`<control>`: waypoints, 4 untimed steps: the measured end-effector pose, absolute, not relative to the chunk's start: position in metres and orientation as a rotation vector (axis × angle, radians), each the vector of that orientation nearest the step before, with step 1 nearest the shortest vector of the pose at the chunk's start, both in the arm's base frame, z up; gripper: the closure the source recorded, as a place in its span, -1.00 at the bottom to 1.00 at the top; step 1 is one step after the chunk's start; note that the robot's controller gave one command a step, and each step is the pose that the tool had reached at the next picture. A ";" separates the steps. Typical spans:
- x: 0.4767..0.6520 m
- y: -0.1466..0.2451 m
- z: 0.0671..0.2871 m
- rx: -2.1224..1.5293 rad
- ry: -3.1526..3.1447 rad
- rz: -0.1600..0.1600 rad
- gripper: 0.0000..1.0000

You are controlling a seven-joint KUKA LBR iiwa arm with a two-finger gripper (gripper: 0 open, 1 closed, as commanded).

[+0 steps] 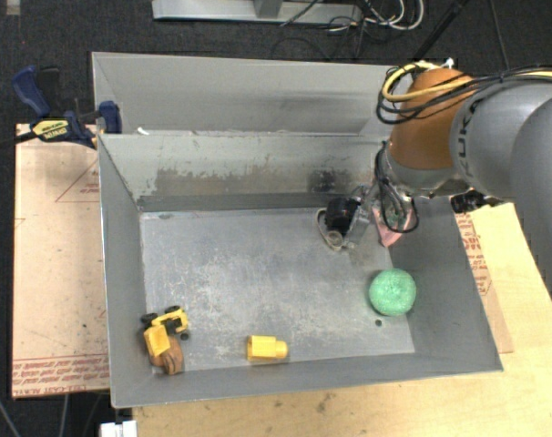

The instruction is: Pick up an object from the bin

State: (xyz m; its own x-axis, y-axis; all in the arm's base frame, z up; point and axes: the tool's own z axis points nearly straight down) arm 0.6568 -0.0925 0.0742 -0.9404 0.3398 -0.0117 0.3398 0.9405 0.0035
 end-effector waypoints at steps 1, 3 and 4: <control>0.655 -0.092 0.078 0.541 3.089 0.002 1.00; 0.655 -0.092 0.109 0.541 3.093 0.002 1.00; 0.656 -0.092 0.119 0.539 3.088 0.003 1.00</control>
Offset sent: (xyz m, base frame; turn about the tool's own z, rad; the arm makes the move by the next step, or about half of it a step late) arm 0.0000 -0.0002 0.0646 0.0000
